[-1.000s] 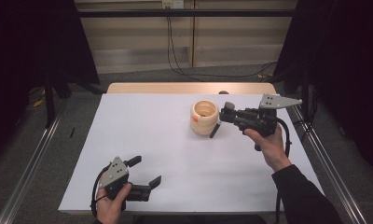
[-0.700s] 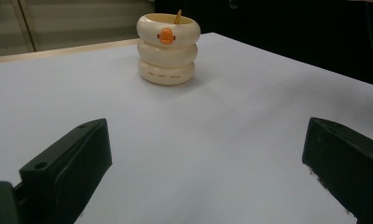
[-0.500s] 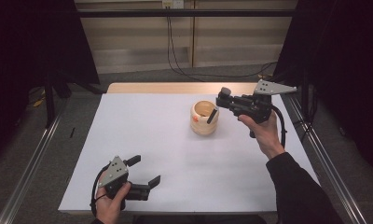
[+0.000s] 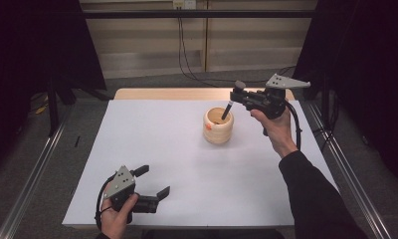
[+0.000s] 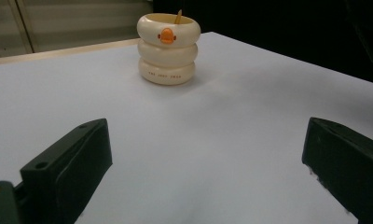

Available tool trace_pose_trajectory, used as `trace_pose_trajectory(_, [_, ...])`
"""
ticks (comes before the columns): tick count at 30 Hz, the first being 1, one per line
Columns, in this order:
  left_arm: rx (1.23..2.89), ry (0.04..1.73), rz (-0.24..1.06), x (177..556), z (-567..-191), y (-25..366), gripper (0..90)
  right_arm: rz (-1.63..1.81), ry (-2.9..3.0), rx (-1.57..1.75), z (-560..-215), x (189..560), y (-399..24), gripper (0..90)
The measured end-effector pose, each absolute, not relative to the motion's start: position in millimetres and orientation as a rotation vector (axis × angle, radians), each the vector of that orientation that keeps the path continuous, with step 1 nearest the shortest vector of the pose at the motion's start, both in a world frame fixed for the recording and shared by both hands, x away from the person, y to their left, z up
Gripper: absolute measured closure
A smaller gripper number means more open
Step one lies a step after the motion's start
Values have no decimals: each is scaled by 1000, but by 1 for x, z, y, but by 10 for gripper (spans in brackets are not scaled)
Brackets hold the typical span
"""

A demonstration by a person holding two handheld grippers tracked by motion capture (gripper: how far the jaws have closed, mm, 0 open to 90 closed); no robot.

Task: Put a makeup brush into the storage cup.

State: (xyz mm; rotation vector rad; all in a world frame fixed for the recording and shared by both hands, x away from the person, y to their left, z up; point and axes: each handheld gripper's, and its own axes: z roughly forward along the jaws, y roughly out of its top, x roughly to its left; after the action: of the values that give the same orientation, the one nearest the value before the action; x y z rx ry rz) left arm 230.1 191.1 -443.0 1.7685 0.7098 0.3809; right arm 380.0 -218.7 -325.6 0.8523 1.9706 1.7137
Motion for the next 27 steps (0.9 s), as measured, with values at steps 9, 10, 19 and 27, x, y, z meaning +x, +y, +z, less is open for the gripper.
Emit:
trace_pose_trajectory(9, [1760, 719, 378, 232, -444, 193, 12, 1671, 1958, 900, -334, 395, -213, 777])
trace_pose_trajectory(10, [1758, 720, 378, 232, -444, 193, 12, 1665, 1962, 901, -335, 396, -213, 777])
trace_pose_trajectory(19, [1761, 721, 377, 232, -444, 194, 12, 1652, 1964, 918, -346, 401, -209, 777])
trace_pose_trajectory(27, [1764, 719, 377, 232, -444, 195, 12, 1612, 1991, 934, -357, 406, -203, 777])
